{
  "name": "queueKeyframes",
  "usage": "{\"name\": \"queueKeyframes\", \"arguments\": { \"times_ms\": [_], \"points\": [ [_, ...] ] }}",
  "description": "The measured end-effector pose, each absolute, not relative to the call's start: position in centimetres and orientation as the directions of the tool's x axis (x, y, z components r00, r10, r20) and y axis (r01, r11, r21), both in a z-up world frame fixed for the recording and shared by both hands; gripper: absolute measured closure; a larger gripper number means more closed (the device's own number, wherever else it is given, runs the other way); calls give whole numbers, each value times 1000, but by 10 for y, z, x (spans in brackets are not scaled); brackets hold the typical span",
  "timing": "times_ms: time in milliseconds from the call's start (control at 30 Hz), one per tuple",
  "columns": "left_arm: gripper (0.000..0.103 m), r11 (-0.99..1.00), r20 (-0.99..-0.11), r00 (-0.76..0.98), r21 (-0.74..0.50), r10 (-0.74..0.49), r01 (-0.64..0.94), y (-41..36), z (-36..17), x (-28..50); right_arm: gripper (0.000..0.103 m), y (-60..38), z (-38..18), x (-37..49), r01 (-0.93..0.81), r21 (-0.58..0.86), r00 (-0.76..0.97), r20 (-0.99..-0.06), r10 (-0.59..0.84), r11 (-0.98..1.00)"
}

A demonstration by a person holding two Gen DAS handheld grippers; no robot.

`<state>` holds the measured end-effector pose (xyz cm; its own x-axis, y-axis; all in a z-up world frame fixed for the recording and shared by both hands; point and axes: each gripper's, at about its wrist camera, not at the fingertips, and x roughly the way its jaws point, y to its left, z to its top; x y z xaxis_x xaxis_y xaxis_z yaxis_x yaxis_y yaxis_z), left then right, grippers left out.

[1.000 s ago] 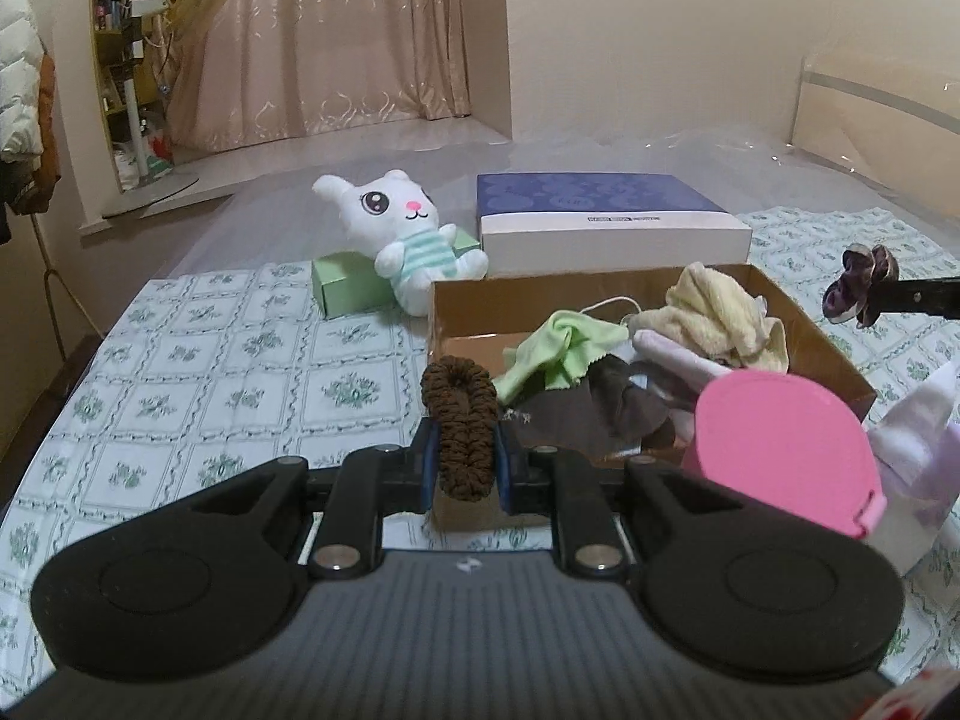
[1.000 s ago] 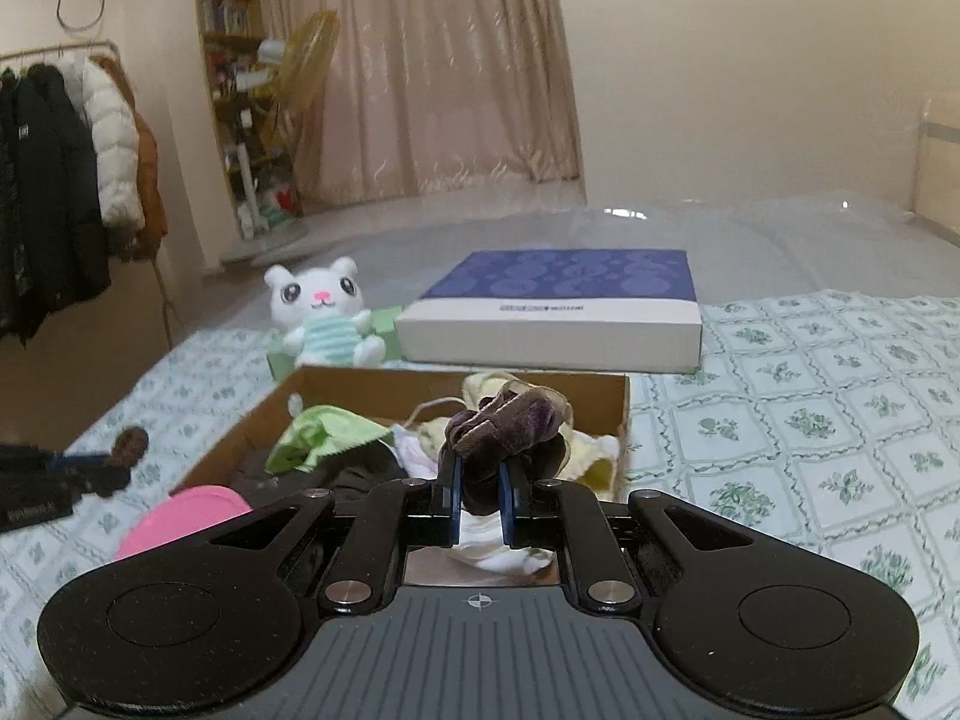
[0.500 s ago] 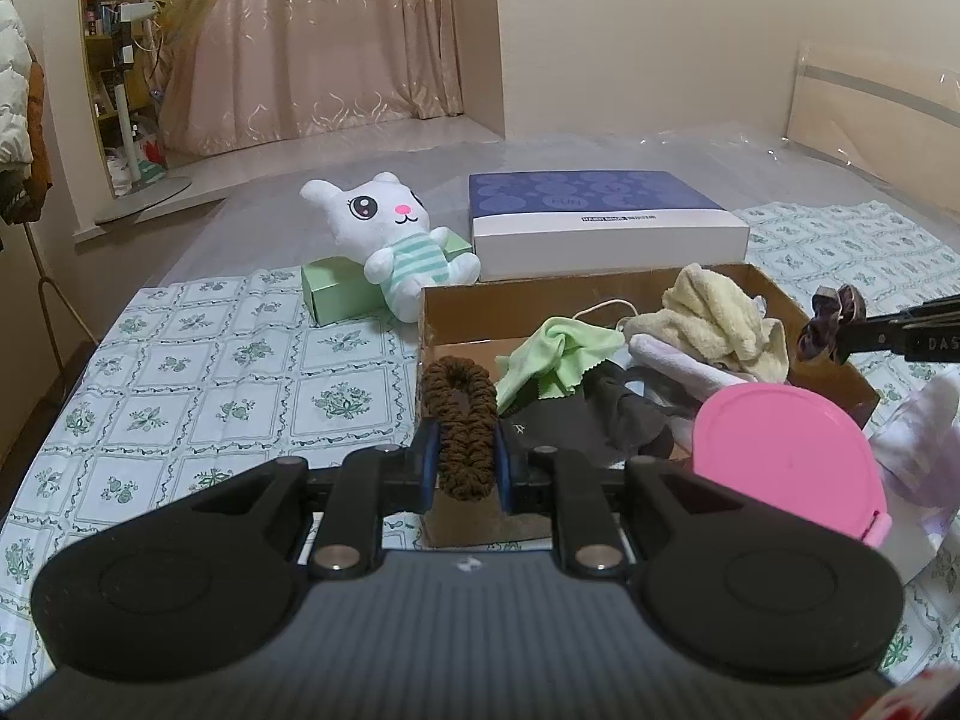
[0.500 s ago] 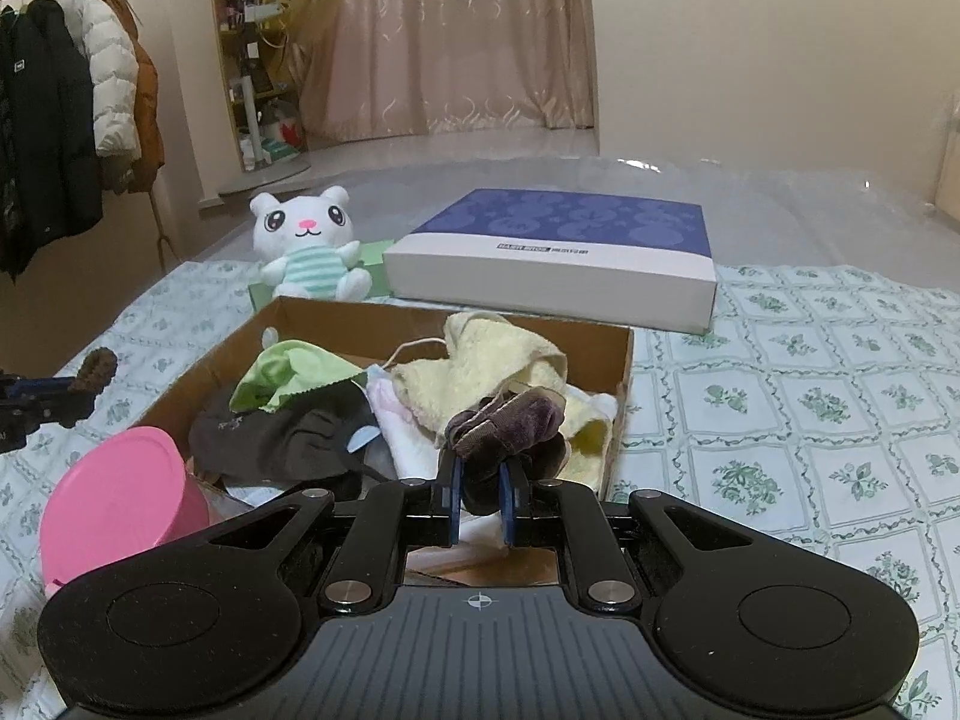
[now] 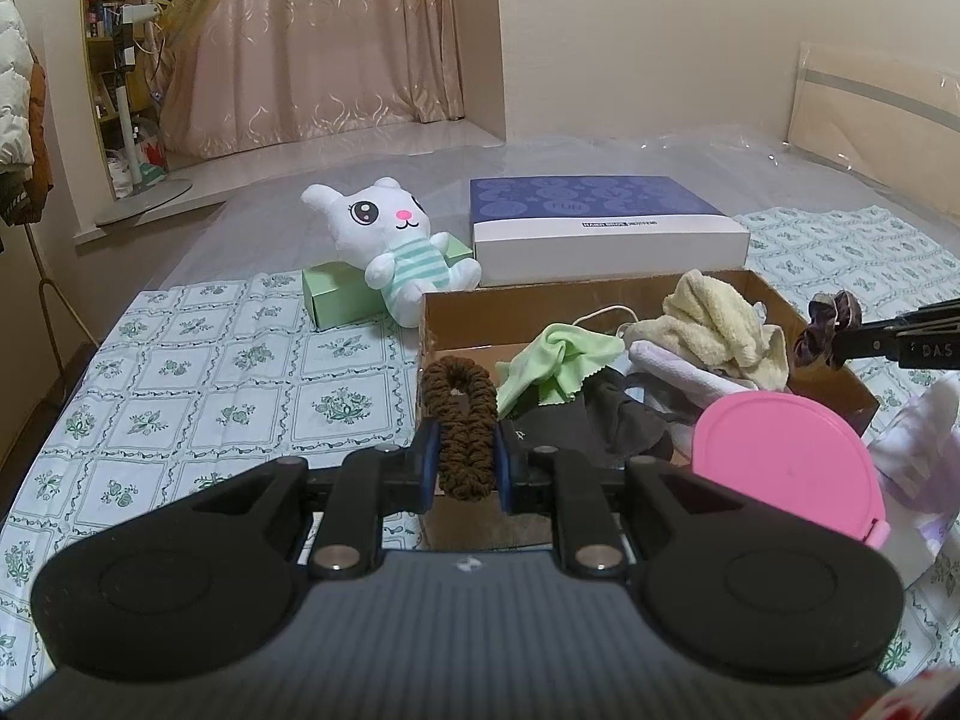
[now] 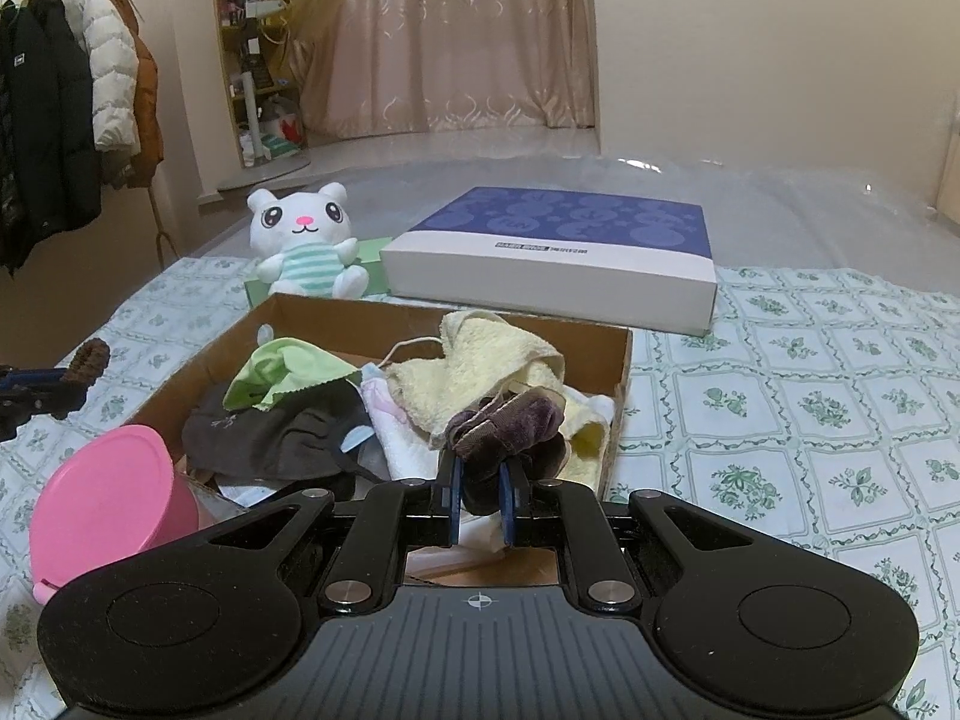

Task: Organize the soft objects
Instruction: 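Carry the scrunchie and hair tie with both grippers over the box, then open both grippers to drop the scrunchie and hair tie into the box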

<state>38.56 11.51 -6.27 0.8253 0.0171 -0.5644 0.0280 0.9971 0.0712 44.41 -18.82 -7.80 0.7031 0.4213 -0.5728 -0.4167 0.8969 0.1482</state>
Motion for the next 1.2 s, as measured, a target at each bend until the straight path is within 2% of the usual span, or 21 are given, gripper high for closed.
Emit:
{"name": "queueKeyframes", "arguments": {
  "times_ms": [67,233,667,1100,1167,1200],
  "points": [
    [86,997,-564,825,72,17,29,115,-63,386,89,-187,-78,445,-421,139,700,-579,419,896],
    [86,997,-565,825,68,14,29,115,-62,386,59,-183,-82,447,-435,102,699,-588,407,895],
    [86,996,-569,822,67,-7,54,113,-63,405,58,-200,-78,465,-376,182,702,-583,408,908],
    [85,989,-575,818,107,-21,100,102,-67,488,58,-190,-81,492,-368,208,690,-592,416,906],
    [84,987,-575,818,121,-16,104,100,-69,498,58,-189,-81,495,-370,208,690,-591,417,906],
    [80,987,-574,819,123,-15,104,99,-71,503,58,-188,-81,495,-371,206,691,-590,417,906]
  ]
}}
